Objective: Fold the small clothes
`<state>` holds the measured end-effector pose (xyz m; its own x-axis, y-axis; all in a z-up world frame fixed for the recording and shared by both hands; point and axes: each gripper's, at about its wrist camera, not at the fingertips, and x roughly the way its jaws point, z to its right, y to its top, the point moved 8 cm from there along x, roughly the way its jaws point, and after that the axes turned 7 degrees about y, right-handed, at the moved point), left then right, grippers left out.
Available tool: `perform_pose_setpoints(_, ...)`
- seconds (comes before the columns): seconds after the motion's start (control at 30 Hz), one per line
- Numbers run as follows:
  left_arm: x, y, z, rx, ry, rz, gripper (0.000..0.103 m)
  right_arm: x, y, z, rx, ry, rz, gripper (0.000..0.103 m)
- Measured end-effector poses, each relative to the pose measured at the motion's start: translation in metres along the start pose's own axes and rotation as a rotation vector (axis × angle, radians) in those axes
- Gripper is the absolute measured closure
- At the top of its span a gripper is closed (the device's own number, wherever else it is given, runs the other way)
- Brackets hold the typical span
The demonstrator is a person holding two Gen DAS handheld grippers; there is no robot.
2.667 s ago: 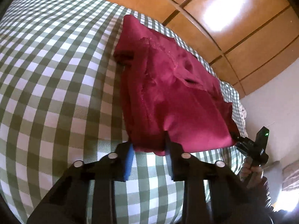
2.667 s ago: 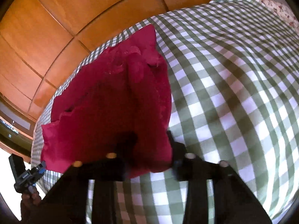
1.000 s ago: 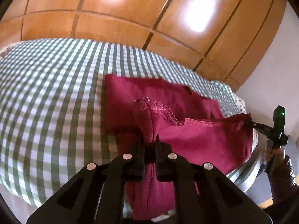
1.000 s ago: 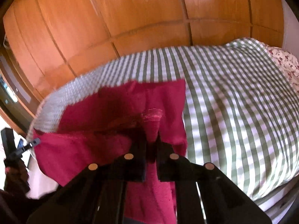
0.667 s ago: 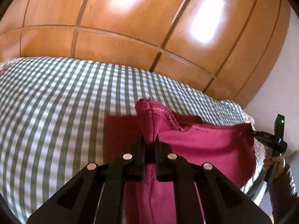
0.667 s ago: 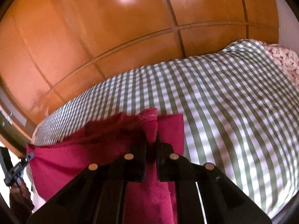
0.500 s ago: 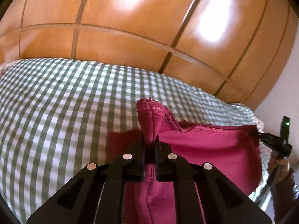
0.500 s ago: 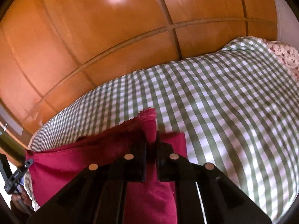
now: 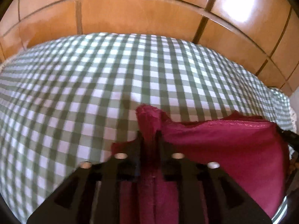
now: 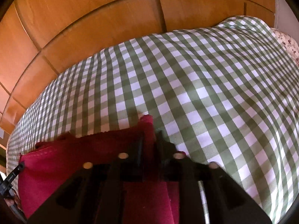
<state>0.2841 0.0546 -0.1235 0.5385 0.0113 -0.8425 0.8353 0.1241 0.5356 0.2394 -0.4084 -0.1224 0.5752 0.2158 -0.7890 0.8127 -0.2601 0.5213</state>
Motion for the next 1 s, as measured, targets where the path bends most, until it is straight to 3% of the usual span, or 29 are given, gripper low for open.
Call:
perform_pose_setpoints(0.07,-0.02,0.007,-0.007,-0.022,0.03,0.056,0.06,-0.015,0.004,-0.005,-0.023,-0.002,0.032,0.061)
perform_pose_setpoints(0.17,-0.057,0.006,-0.005,-0.02,0.002,0.141,0.059,-0.047,-0.001,-0.026,-0.07,0.046,0.083,0.055)
perform_pose_setpoints(0.27,-0.087,-0.015,0.009,0.024,-0.05,0.183,0.059,-0.072,-0.026,-0.061,-0.15,0.141,0.075,0.054)
perform_pose_setpoints(0.37,-0.097,-0.048,0.022,0.058,-0.088,0.151,0.059,-0.087,-0.07,-0.094,-0.226,0.23,0.024,0.054)
perform_pose_setpoints(0.43,-0.085,-0.069,0.021,0.111,-0.009,0.102,0.059,-0.087,-0.105,-0.113,-0.265,0.278,-0.028,0.052)
perform_pose_setpoints(0.47,-0.077,-0.077,0.018,0.113,0.012,0.073,0.059,-0.085,-0.12,-0.118,-0.287,0.277,-0.049,0.049)
perform_pose_setpoints(0.53,-0.069,-0.091,0.001,0.029,-0.026,0.014,0.059,-0.073,-0.147,-0.115,-0.308,0.224,-0.094,0.047)
perform_pose_setpoints(0.7,-0.108,-0.101,-0.018,-0.037,-0.051,0.073,0.057,-0.083,-0.164,-0.109,-0.265,0.21,-0.084,0.045)
perform_pose_setpoints(0.83,-0.139,-0.123,-0.008,0.037,-0.05,0.136,0.057,-0.105,-0.181,-0.133,-0.298,0.26,-0.063,0.042)
perform_pose_setpoints(1.0,-0.124,-0.154,0.0,0.09,0.011,0.073,0.052,-0.106,-0.212,-0.164,-0.377,0.292,-0.082,0.042)
